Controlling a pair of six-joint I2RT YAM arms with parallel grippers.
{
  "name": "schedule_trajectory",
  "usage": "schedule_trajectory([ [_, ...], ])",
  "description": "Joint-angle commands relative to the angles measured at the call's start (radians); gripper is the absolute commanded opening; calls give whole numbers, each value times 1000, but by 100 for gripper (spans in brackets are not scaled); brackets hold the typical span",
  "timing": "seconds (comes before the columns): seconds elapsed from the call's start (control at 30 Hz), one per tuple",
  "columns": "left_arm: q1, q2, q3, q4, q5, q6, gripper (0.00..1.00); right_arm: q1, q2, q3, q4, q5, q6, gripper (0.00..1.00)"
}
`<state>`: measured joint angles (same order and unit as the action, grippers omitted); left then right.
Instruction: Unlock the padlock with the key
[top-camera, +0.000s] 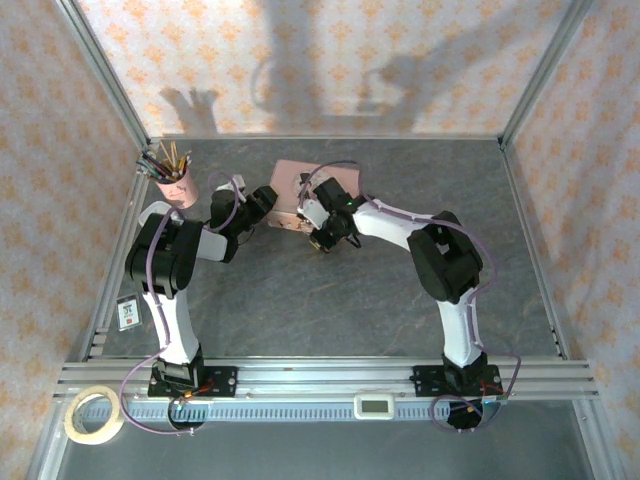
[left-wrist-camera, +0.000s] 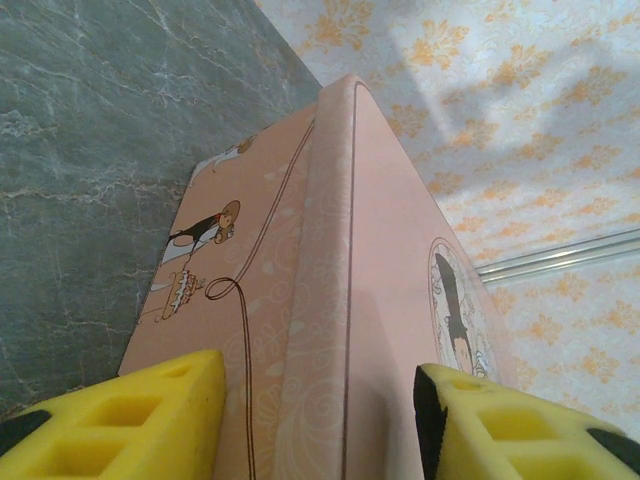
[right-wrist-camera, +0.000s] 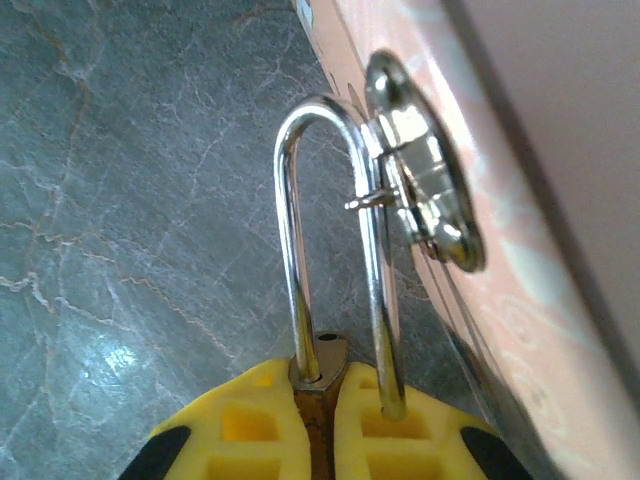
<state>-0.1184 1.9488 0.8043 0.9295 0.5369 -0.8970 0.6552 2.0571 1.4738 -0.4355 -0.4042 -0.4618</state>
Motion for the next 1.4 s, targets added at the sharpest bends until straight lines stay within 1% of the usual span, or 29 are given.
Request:
schedule_trajectory([
  [0.0, -17, -106, -5, -71, 66, 9, 56, -9, -7, 35, 102, -64, 81, 0],
  [0.13, 10, -205, -14, -195, 52, 49, 59, -19, -15, 14, 125, -80, 129, 0],
  [0.27, 15, -295, -50, -274, 32, 67, 59, -22, -27, -26, 173, -98, 169, 0],
  [0.3, 13, -314, -72, -276, 28, 52, 59, -23, -29, -33, 181, -105, 179, 0],
  [0.4, -10, -361, -163, -214, 8, -20, 58, -23, -29, -48, 203, -129, 210, 0],
  [0.53, -67, -393, -264, -134, -61, -99, 57, -24, -22, -51, 225, -136, 246, 0],
  [0.67, -129, -346, -310, -11, -103, -180, 55, -23, -20, -55, 239, -147, 254, 0],
  [0.8, -185, -244, -280, 100, -127, -234, 50, -23, -17, -54, 241, -143, 249, 0],
  [0.9, -208, -178, -245, 156, -144, -262, 48, -23, -11, -48, 239, -140, 244, 0],
  [1.0, -217, -135, -214, 175, -160, -267, 45, -22, -11, -47, 241, -139, 242, 0],
  [1.13, -225, -91, -175, 151, -176, -247, 43, -23, -11, -50, 251, -147, 242, 0],
  [1.3, -225, -47, -166, 183, -182, -254, 29, -23, -6, -50, 255, -152, 241, 0],
  [1.37, -226, -20, -159, 182, -184, -250, 26, -22, -7, -49, 257, -154, 241, 0],
])
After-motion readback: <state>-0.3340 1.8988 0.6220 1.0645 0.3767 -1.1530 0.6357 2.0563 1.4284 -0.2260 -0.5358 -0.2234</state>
